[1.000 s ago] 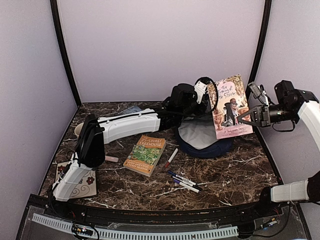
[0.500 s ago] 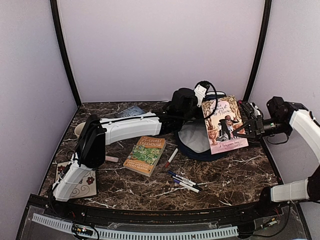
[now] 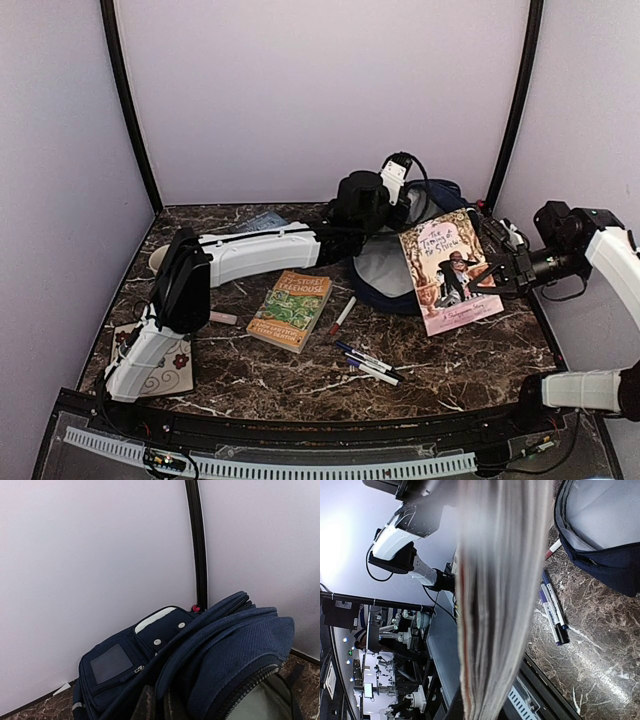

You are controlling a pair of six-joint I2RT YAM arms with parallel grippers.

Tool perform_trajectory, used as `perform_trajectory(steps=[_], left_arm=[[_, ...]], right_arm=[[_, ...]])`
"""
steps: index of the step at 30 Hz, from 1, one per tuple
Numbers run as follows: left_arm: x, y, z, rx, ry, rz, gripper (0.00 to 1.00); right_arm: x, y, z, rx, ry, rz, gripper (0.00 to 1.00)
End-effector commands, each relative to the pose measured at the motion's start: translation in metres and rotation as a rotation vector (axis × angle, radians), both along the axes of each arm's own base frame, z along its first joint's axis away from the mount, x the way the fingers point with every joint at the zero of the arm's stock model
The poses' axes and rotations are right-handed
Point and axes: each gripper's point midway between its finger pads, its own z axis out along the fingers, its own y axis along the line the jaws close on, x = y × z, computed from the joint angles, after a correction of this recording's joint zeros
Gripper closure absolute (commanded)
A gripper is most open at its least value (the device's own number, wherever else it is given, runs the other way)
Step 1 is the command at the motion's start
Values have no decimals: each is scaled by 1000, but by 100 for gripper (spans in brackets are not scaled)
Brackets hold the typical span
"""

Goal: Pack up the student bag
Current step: Place the book in the largest pocket of the bag.

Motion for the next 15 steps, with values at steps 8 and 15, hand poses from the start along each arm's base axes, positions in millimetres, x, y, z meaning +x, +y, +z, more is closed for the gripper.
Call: perform_trajectory(steps=[8, 15], left_arm=[[-8, 12, 102, -272, -95, -49, 100], [-41, -6, 124, -308, -103, -96, 100]], right_arm=[[15, 0, -17, -37, 58, -34, 100], [46, 8, -42, -10, 116, -7, 100]])
